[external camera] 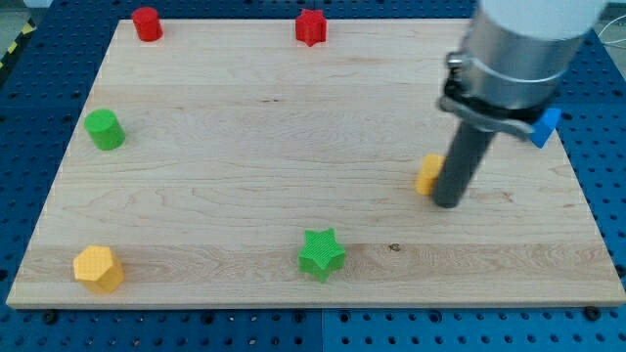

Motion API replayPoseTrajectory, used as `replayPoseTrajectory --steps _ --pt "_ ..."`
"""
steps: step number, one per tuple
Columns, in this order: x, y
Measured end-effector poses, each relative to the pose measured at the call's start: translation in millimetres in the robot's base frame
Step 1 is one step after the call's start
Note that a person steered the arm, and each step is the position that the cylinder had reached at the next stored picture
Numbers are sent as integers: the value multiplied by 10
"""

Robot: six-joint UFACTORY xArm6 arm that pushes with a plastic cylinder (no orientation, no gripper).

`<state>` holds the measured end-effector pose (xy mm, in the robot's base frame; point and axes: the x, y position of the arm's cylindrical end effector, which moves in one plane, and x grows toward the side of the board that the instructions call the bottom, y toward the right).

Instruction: Point your arm towards the yellow hexagon

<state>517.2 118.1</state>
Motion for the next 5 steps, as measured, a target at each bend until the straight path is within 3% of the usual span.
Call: replayPoseTrajectory --steps 3,5 --pt "-159 -2404" --pt "57 -3817"
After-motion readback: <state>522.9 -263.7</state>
